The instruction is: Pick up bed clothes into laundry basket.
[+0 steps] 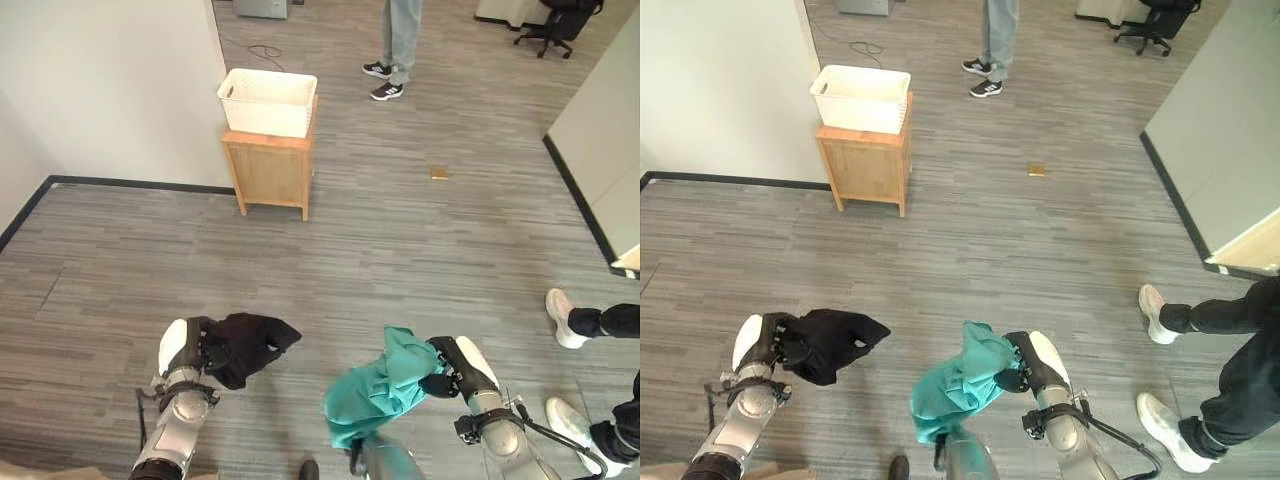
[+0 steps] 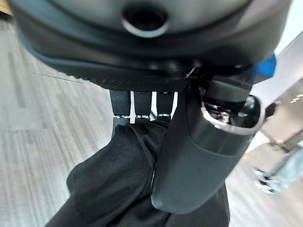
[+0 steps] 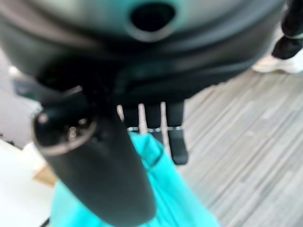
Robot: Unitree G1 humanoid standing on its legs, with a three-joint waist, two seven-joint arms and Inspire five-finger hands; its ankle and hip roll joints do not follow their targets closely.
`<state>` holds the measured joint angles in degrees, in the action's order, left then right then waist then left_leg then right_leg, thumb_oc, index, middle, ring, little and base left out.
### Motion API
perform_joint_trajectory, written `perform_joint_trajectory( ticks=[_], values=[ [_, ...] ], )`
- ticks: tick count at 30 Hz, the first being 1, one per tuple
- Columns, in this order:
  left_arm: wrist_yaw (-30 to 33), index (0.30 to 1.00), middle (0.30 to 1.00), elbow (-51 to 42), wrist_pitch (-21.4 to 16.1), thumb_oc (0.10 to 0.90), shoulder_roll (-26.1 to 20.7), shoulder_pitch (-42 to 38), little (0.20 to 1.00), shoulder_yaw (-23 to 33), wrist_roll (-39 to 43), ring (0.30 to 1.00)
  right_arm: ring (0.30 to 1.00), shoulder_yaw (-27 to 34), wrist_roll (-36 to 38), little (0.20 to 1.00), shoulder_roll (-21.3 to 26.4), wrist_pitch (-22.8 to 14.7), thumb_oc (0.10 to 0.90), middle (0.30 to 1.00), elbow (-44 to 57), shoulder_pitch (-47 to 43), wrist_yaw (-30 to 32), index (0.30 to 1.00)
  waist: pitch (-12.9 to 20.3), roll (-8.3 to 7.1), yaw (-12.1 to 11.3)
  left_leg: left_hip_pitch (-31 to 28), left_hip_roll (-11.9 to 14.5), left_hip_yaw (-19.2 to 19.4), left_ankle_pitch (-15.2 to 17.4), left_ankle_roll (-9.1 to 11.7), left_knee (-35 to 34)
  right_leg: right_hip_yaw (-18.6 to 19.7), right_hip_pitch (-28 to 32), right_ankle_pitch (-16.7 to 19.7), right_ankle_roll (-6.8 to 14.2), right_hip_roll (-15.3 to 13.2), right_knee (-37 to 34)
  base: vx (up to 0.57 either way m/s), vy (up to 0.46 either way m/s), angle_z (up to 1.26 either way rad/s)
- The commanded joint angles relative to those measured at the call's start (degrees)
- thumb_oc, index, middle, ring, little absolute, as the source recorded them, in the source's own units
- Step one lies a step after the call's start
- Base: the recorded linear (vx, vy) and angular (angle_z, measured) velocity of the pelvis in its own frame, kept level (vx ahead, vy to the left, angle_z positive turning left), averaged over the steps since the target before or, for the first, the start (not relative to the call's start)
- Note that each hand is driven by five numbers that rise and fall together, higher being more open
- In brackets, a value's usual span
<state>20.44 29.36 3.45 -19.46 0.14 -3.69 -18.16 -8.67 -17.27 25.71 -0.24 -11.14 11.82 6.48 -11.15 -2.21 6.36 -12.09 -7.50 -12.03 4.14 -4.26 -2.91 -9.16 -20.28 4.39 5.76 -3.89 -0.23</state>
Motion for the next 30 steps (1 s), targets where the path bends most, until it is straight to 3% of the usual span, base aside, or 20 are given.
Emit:
perform_joint_trajectory(
  ticks=[1,2,3,4,5,7,9,12,13,14,15,18,19,20,21,22,24,26,27,30],
  values=[
    [1.57,0.3,0.3,-5.9,-4.33,0.4,-2.63,-2.16,0.3,1.71,-2.48,0.3,0.3,5.04,-0.77,0.3,3.96,-3.54,0.4,0.3,4.13,-3.29,1.85,0.3,3.11,0.16,1.13,-7.95,8.73,-4.57,-0.05,7.56,6.75,4.27,4.81,10.04,3.73,1.82,-0.54,0.76,-0.321,1.11],
    [1.14,0.3,0.3,-5.71,-4.77,0.4,-2.1,-1.52,0.3,1.2,-0.77,0.3,0.3,5.23,-0.54,0.3,4.82,-3.57,0.4,0.3,4.79,-3.47,1.46,0.3,2.68,0.99,0.47,-3.38,8.68,-2.93,-11.92,10.28,20.24,4.89,8.32,8.74,1.8,1.78,0.49,0.54,-0.196,0.95],
    [1.13,0.3,0.3,-5.7,-4.77,0.4,-2.16,-1.5,0.3,1.22,-0.76,0.3,0.3,5.2,-0.54,0.3,4.77,-3.57,0.4,0.3,4.78,-3.47,1.45,0.3,2.9,0.93,0.64,-3.06,8.6,-3.07,-11.83,10.22,20.46,4.79,8.18,8.62,1.89,1.66,0.44,0.53,-0.24,0.46],
    [1.07,0.3,0.3,-6.48,-4.96,0.4,-2.22,-0.7,0.3,1.38,0.61,0.3,0.3,5.52,-0.21,0.3,5.44,-3.52,0.4,0.3,5.03,-4.01,1.98,0.3,2.14,0.04,-0.7,2.24,6.83,-2.39,-16.98,11.36,32.69,5.68,11.08,6.87,0.27,1.28,0.4,0.37,-0.277,0.01],
    [0.99,0.3,0.3,-7.33,-4.95,0.4,-2.08,0.17,0.3,1.19,0.94,0.3,0.3,6.14,0.28,0.3,6.06,-3.42,0.4,0.3,5.35,-4.22,2.64,0.3,0.83,-1.95,-2.26,8.53,4.05,-1.26,-18.05,11.21,43.22,6.94,13.84,6.09,-1.11,0.14,0.24,0.53,-0.407,-0.22],
    [1.09,0.3,0.3,-8.72,-5.04,0.4,-1.93,0.54,0.3,1.03,1.46,0.3,0.3,6.98,0.47,0.3,6.71,-3.09,0.4,0.3,5.91,-5.0,3.91,0.3,-0.23,-3.17,-4.73,19.61,3.63,4.46,-12.66,8.73,51.47,8.88,19.31,2.28,-2.69,0.35,-0.61,0.53,-0.35,-0.34],
    [0.62,0.3,0.3,-9.05,-5.25,0.4,-1.01,0.23,0.3,0.47,2.29,0.3,0.3,7.27,0.37,0.3,6.81,-2.46,0.4,0.3,5.87,-4.98,4.03,0.3,-0.12,-3.53,-6.91,26.6,3.89,9.28,-10.24,7.85,46.91,9.58,22.57,-0.27,-2.51,-0.5,-0.74,0.58,-0.139,-0.45],
    [-0.26,0.3,0.3,-9.83,-5.36,0.4,-0.63,0.26,0.3,0.66,2.1,0.3,0.3,7.08,-0.03,0.3,7.07,-2.45,0.4,0.3,5.11,-5.02,3.92,0.3,1.3,-0.84,-9.71,28.23,5.22,14.04,-9.46,6.25,21.16,10.51,27.21,-4.29,-1.15,1.51,-1.18,0.71,0.022,-0.45],
    [-0.65,0.3,0.3,-10.21,-5.46,0.4,-0.54,0.52,0.3,0.99,1.59,0.3,0.3,7.0,-1.08,0.3,7.59,-2.45,0.4,0.3,4.28,-4.94,3.99,0.3,1.74,-0.06,-11.09,27.88,5.53,16.17,-12.7,6.8,10.02,10.95,30.08,-6.29,-0.7,1.71,-1.68,0.76,0.075,-0.43],
    [-0.98,0.3,0.3,-10.3,-5.57,0.4,-0.39,0.25,0.3,1.02,1.79,0.3,0.3,6.86,-2.06,0.3,7.83,-2.13,0.4,0.3,3.59,-5.1,4.04,0.3,2.08,0.7,-11.89,30.52,7.04,17.8,-13.83,7.44,4.88,11.16,33.04,-7.94,-0.49,1.59,-2.07,0.78,0.036,-0.48],
    [-0.91,0.3,0.3,-10.26,-5.49,0.4,-0.13,-0.06,0.3,0.91,2.02,0.3,0.3,6.73,-2.88,0.3,7.74,-1.84,0.4,0.3,2.95,-5.5,4.18,0.3,2.2,0.09,-12.68,30.61,7.04,19.56,-15.19,7.68,-0.16,11.63,35.6,-9.09,-0.26,0.22,-2.6,0.73,0.016,-0.37],
    [-1.36,0.3,0.3,-10.01,-5.27,0.4,-0.27,0.3,0.3,1.02,2.5,0.3,0.3,4.57,-4.11,0.3,5.97,-1.65,0.4,0.3,1.69,-6.81,3.27,0.3,5.19,0.86,-15.16,29.06,6.17,16.91,-17.5,7.06,-1.27,13.65,39.18,-11.59,0.73,-0.85,1.14,0.7,0.045,-0.54],
    [-1.25,0.3,0.3,-9.55,-4.83,0.4,-0.24,0.54,0.3,0.91,2.16,0.3,0.3,3.92,-5.84,0.3,5.84,-1.65,0.4,0.3,1.46,-6.93,3.05,0.3,5.83,0.6,-15.77,28.13,5.74,16.32,-18.8,6.0,-0.51,14.07,38.77,-8.73,1.81,-1.57,5.37,0.56,0.1,-0.74],
    [-1.09,0.3,0.3,-9.26,-4.85,0.4,-0.69,0.29,0.3,0.95,2.43,0.3,0.3,3.01,-5.8,0.3,5.21,-1.55,0.4,0.3,0.65,-7.37,3.12,0.3,6.11,-0.55,-16.43,26.55,4.56,16.18,-17.95,4.98,-0.4,14.59,36.75,-4.94,3.75,-3.81,11.8,0.59,0.227,-0.98],
    [-0.74,0.3,0.3,-9.09,-4.36,0.4,-1.43,-0.06,0.3,1.41,3.55,0.3,0.3,1.5,-5.9,0.3,4.32,-1.04,0.4,0.3,0.37,-8.61,2.71,0.3,4.66,0.54,-16.12,21.14,5.21,15.9,-16.37,2.99,-0.38,15.41,29.89,9.48,7.19,-5.39,27.5,0.6,0.282,-1.14],
    [-0.34,0.3,0.3,-9.26,-3.97,0.4,-2.03,-0.26,0.3,1.44,3.67,0.3,0.3,1.0,-5.48,0.3,4.03,-1.04,0.4,0.3,0.79,-8.95,2.74,0.3,3.64,1.45,-15.06,17.78,5.52,14.7,-15.25,2.16,-1.32,15.51,25.6,10.22,5.9,-4.72,35.46,0.53,0.28,-1.1],
    [0.43,0.3,0.3,-9.04,-3.53,0.4,-3.44,-1.24,0.3,2.22,3.52,0.3,0.3,0.54,-4.22,0.3,3.42,-1.43,0.4,0.3,1.6,-10.04,2.74,0.3,2.19,2.15,-13.72,13.54,6.39,13.77,-12.99,1.79,-1.8,10.64,18.56,5.5,3.85,-6.41,42.69,0.42,0.109,-0.32],
    [0.73,0.3,0.3,-8.97,-3.42,0.4,-3.73,-1.77,0.3,2.32,3.38,0.3,0.3,0.72,-3.88,0.3,3.48,-1.57,0.4,0.3,2.28,-9.97,2.49,0.3,1.89,2.22,-12.98,12.56,6.84,12.92,-12.66,2.05,-1.96,7.77,16.94,4.16,3.36,-7.08,40.52,0.36,-0.037,0.48],
    [1.41,0.3,0.3,-8.7,-3.31,0.4,-4.7,-2.91,0.3,2.7,2.69,0.3,0.3,1.11,-3.09,0.3,4.1,-1.84,0.4,0.3,3.63,-10.45,2.03,0.3,1.1,0.77,-11.81,10.59,6.14,11.38,-11.01,2.72,-2.01,4.57,14.72,1.1,3.31,-7.31,33.85,0.48,-0.191,0.6],
    [1.97,0.3,0.3,-7.9,-3.15,0.4,-5.02,-3.43,0.3,3.07,1.89,0.3,0.3,1.8,-2.81,0.3,5.39,-2.06,0.4,0.3,5.34,-11.13,1.61,0.3,1.1,-0.69,-10.14,8.32,5.31,7.39,-8.68,3.74,-2.09,4.43,13.72,-1.97,2.64,-2.61,19.02,0.39,-0.19,0.96]
  ],
)
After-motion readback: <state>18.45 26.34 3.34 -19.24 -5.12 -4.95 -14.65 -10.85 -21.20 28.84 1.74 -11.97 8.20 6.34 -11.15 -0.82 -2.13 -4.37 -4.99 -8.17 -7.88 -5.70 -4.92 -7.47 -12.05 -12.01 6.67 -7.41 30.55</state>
